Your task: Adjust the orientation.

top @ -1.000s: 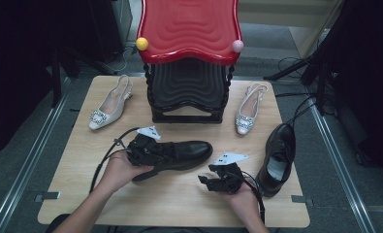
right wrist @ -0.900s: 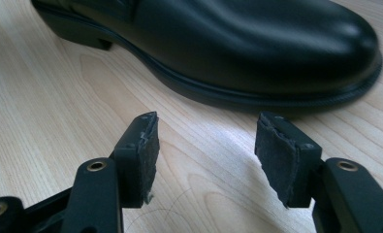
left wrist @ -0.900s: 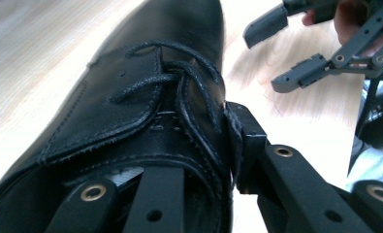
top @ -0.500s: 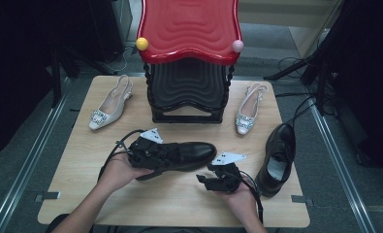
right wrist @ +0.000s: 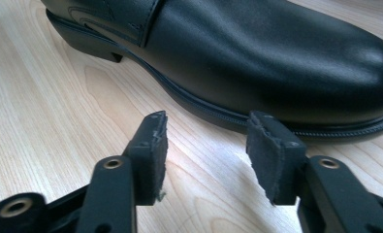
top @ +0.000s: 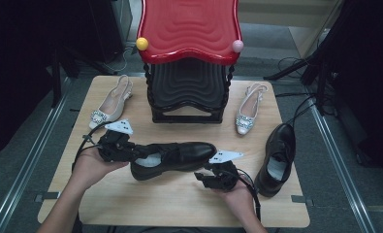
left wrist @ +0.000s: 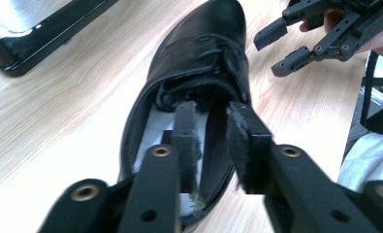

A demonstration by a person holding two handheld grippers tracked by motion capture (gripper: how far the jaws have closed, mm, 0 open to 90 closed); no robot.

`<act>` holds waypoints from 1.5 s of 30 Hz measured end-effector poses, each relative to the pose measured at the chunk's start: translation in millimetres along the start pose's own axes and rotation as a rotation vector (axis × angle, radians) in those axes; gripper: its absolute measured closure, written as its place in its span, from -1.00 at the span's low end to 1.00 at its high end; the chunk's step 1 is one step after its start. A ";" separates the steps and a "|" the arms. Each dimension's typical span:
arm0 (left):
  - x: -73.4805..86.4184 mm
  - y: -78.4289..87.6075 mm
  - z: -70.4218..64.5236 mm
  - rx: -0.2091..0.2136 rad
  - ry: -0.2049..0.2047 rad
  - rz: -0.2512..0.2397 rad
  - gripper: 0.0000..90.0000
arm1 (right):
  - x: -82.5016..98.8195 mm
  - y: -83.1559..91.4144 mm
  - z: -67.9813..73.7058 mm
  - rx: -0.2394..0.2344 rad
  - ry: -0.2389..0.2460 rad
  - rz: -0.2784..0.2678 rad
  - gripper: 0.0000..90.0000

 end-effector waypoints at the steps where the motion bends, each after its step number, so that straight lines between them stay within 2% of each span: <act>1: 2.0 1.3 5.1 -0.016 0.012 0.007 0.81 | -0.5 -0.4 0.0 -0.001 -0.001 0.000 0.19; 6: 6.0 4.9 22.4 -0.029 0.039 0.000 0.92 | -2.7 -1.7 0.8 -0.008 -0.028 -0.014 0.43; 12: 14.6 -2.2 56.6 -0.053 0.114 -0.003 0.97 | -6.1 -5.6 3.8 -0.019 -0.034 -0.017 0.98; 15: 19.6 -11.2 72.0 -0.038 0.126 -0.008 0.97 | -7.3 -11.7 8.1 -0.028 -0.039 0.013 1.00; 18: 22.3 -20.9 79.1 -0.033 0.143 0.003 0.97 | -9.3 -17.9 10.9 -0.022 -0.031 0.021 1.00; 22: 20.9 -34.3 77.4 -0.030 0.123 0.014 0.97 | -11.3 -23.3 11.2 -0.010 -0.031 0.018 1.00; 25: 22.2 -43.3 73.6 -0.019 0.112 0.045 0.97 | -11.9 -26.3 8.6 0.001 -0.041 0.015 1.00; 26: 22.9 -46.1 71.3 -0.020 0.105 0.056 0.97 | -12.0 -26.9 7.8 -0.003 -0.046 0.014 1.00; 27: 22.9 -47.3 69.7 -0.037 0.100 0.055 0.98 | -12.0 -27.3 7.0 -0.007 -0.050 0.011 1.00; 36: 33.6 -44.5 55.0 -0.022 0.097 0.056 0.98 | -14.8 -29.1 -2.2 0.017 -0.058 0.028 1.00; 38: 36.9 -44.1 51.1 0.003 0.106 0.059 0.98 | -15.8 -31.4 -2.9 0.010 -0.053 0.036 1.00; 42: 42.3 -43.4 43.0 0.004 0.101 0.061 0.96 | -19.3 -35.5 -2.3 0.001 -0.038 0.042 1.00; 45: 46.9 -43.0 36.6 0.013 0.106 0.058 0.96 | -21.5 -38.9 -2.1 -0.017 -0.048 0.037 1.00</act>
Point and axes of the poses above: each handheld gripper's, and its own axes: y roughly backward along the jaws, x roughly out of its underside, z roughly to its left, the point moved 5 cm from there along -y, roughly forward along the jaws, and after that the axes turned 12 degrees about y, right-handed, at the moved point
